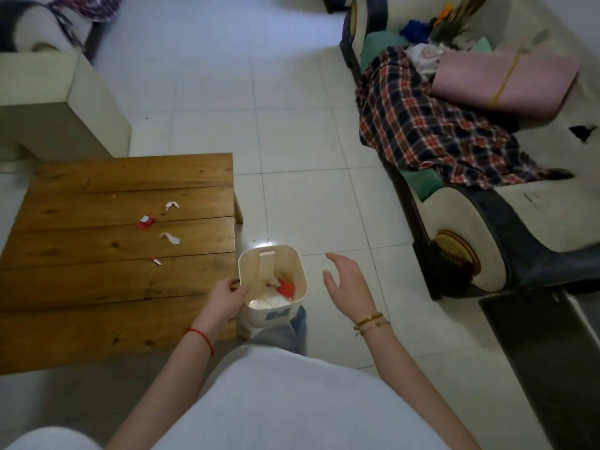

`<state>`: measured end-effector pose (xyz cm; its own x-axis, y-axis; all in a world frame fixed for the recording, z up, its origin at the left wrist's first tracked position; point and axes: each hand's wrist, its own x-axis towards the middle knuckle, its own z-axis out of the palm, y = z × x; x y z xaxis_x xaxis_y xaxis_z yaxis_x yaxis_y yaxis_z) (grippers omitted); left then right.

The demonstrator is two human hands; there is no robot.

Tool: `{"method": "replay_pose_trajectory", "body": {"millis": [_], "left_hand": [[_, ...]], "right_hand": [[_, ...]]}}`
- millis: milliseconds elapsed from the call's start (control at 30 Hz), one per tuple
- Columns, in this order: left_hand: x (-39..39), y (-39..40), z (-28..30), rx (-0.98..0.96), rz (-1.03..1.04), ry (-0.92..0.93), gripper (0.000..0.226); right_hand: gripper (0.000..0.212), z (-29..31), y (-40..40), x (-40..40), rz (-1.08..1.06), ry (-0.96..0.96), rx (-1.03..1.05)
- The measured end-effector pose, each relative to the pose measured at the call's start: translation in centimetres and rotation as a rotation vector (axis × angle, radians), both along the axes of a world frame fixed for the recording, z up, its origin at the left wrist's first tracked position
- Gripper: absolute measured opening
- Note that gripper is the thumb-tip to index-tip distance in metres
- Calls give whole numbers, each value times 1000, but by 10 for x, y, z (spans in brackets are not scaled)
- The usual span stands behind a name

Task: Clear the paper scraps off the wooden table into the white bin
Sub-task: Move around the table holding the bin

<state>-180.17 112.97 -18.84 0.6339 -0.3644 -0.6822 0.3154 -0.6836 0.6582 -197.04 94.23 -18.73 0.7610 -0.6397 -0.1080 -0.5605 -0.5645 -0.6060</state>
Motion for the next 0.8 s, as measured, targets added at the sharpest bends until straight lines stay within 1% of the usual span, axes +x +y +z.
{"method": "replay_pose_trajectory", "body": {"millis": [167,267,333,533,733,767,800], "left_hand": [[33,-55,-13,10,102,-36,40],[59,-85,-10,28,156,-55,42],[83,-106,-8,41,229,-45,45],[129,-146,-3,53,375,-60,49],[157,-178,-5,43,583,-36,50],[160,-183,-5,53,609,-34,49],[163,-193,-8,60,688,-25,48]], "right_hand": [[42,-12,-72,64,121,14,17],[43,-11,-111,109,192,19,24],[42,-10,-140,149,256,14,28],[41,-2,-191,238,410,-12,36],[41,-7,-228,318,638,8,25],[41,-9,-233,329,686,14,29],[41,-13,-242,350,776,36,37]]}}
